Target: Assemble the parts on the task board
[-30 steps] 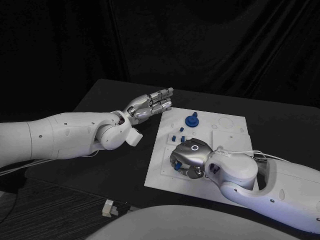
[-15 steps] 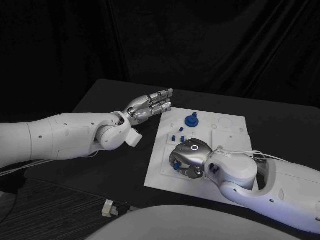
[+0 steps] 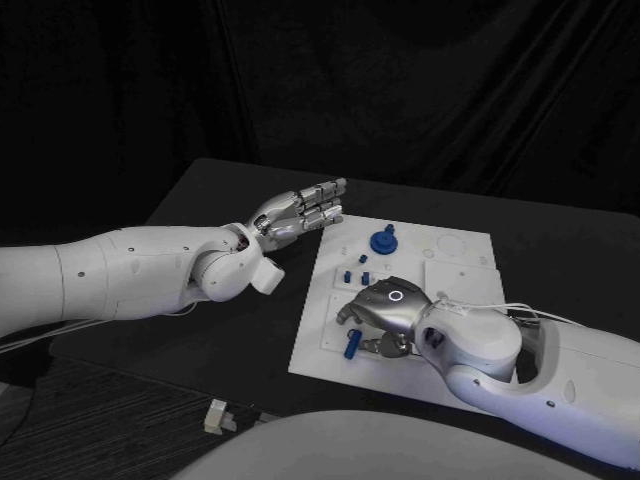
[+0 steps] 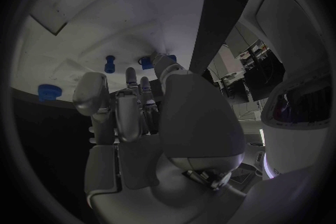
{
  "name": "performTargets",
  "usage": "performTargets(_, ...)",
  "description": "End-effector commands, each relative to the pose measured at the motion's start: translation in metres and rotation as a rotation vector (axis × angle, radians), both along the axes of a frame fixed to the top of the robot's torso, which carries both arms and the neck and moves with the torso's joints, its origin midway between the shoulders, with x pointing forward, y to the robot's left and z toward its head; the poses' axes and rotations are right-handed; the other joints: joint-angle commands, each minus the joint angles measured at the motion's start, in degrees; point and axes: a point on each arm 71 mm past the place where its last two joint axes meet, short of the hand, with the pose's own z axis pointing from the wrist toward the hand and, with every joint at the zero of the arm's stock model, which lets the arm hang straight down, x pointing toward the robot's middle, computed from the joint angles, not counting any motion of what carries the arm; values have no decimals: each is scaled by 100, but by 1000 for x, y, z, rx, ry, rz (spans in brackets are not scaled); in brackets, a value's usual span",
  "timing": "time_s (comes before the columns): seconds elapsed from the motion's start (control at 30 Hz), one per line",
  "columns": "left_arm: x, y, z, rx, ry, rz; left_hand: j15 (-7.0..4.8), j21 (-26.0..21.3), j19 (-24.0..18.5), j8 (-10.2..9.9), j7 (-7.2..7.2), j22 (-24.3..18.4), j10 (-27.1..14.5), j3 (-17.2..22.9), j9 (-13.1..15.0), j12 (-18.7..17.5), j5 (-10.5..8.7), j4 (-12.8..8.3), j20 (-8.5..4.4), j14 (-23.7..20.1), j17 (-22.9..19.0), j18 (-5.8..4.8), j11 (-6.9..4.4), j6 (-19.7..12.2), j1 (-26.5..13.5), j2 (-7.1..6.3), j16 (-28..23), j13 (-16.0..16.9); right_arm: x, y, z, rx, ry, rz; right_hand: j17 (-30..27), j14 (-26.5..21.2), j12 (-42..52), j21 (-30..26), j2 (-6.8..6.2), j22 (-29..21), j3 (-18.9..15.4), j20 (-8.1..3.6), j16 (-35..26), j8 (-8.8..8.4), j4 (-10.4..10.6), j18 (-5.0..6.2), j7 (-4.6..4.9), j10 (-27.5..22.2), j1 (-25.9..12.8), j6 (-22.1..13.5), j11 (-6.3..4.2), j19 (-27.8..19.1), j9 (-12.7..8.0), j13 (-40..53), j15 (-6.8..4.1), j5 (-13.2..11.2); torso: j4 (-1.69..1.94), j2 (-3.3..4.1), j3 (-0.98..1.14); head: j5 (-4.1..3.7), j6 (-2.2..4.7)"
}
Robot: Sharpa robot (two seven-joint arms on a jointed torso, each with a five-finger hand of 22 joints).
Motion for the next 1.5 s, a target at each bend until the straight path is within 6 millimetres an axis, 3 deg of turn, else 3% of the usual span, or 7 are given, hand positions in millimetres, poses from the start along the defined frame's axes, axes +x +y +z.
performTargets(0.03,0,-2,0,-17,-1,-8,33,35,33,17,32,0,8,34,6,18,20,6,9,3,9,89,2,-12,63,1,19,8,0,-5,3,34,-27,-28,-31,-51,-24,-92,3,696,-221,1,-30,-41,101,56,-64,-211,77,-112,17,-55,-86,-5,-6,-83,0,2,1,-8,1)
performTargets(0.17,0,-2,0,-17,0,-8,33,35,33,17,32,0,8,34,6,18,20,6,9,3,9,89,2,-12,63,1,19,8,0,-10,5,41,-35,-35,-39,-59,26,-106,53,700,-277,0,-32,21,157,56,-164,-243,138,-26,12,-52,-111,11,-8,-82,0,0,1,-34,1)
performTargets(0.3,0,-2,0,-17,0,-8,33,35,33,17,32,0,8,34,6,18,20,6,9,3,9,89,2,-12,63,1,19,8,-1,-15,6,47,-38,-37,-52,-67,83,-134,83,702,-330,1,-33,109,206,58,29,-302,190,118,12,-50,-141,27,-8,-101,0,1,2,-40,1)
performTargets(0.7,-1,-1,0,-17,0,-6,34,38,38,17,30,8,7,36,6,19,30,2,9,4,10,89,3,-10,75,4,21,8,-17,-17,13,63,-50,54,-135,-128,296,-246,134,696,-226,-35,-73,267,83,73,84,-299,510,417,-66,-88,-216,83,-57,489,0,-1,1,-37,1)
performTargets(1.07,-1,-1,0,-17,1,-8,43,46,51,16,28,28,7,37,6,21,38,-7,10,20,18,90,6,-12,93,5,49,8,-33,-16,5,36,-60,117,-265,-265,593,-529,87,642,-278,-61,-139,282,109,112,73,-451,450,495,-116,-254,-276,249,-81,205,1,5,1,-49,1)
performTargets(1.3,-1,-2,0,-18,2,-9,49,50,57,17,31,36,7,37,6,20,39,-9,11,27,20,90,7,-9,99,6,60,8,-37,-11,0,43,-82,139,-422,-480,1515,-942,125,558,-262,-34,-180,327,61,176,80,-875,504,658,-112,-514,-323,833,-51,336,-2,-4,1,-37,1)
performTargets(1.5,-1,-2,0,-19,2,-11,50,52,60,17,32,43,8,37,7,23,40,-10,11,30,22,90,7,-7,102,7,64,9,-40,-5,-4,31,-106,154,-864,-1017,4076,-1669,120,398,-206,5,-290,281,-23,307,108,-1787,468,809,-124,-1057,-415,2492,10,412,0,3,2,-33,1)
